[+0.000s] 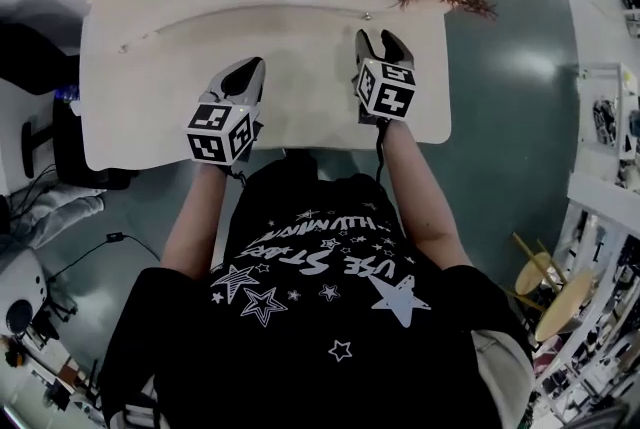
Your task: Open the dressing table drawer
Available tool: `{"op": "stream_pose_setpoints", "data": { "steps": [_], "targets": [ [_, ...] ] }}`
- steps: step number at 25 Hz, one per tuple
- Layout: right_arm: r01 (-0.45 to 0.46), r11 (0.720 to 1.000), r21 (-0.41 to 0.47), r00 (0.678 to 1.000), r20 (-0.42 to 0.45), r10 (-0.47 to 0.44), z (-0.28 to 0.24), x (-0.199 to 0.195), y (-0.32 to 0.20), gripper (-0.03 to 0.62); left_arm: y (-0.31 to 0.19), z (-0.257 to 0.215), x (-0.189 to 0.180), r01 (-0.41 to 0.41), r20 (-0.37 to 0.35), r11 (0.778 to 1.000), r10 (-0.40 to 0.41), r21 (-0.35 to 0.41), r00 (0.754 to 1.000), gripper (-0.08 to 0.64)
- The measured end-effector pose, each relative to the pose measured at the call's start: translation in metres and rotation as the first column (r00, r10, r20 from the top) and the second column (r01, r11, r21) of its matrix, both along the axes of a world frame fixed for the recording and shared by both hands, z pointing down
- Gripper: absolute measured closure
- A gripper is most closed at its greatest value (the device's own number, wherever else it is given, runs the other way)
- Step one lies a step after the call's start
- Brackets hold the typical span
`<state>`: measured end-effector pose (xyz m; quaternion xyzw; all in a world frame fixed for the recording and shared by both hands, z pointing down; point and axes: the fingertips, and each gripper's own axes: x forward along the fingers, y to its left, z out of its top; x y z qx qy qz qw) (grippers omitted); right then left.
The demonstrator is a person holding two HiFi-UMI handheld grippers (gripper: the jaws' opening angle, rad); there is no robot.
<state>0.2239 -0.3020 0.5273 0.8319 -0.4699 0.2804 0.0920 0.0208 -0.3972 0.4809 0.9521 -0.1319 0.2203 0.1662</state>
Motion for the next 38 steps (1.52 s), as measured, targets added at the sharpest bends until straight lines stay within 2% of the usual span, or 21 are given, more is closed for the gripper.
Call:
{"op": "stream_pose_setpoints", "data": {
  "steps": [11,14,16,38],
  "targets": [
    [-0.029,0.996,-0.081,0.999,-0.041,0.026,0.027,0.021,-0.03,0.4,-0.021,0.014,0.017,-0.055,0.002,0.998,0.056,-0.024,0.998,0.56],
    [-0.035,0.994,-0.101,0.998,-0.053,0.03,0.033,0.025,-0.036,0.421,-0.022,0.017,0.016,-0.064,0.006,0.998,0.064,-0.026,0.998,0.56],
    [-0.047,0.993,-0.11,0.997,-0.061,0.04,0.036,0.028,-0.037,0.459,-0.023,0.02,0.015,-0.063,0.008,0.998,0.063,-0.026,0.998,0.56],
    [-0.059,0.99,-0.126,0.998,-0.045,0.054,0.037,0.005,-0.01,0.469,-0.01,0.016,-0.006,-0.04,-0.013,0.999,0.04,-0.027,0.999,0.56]
  ]
}}
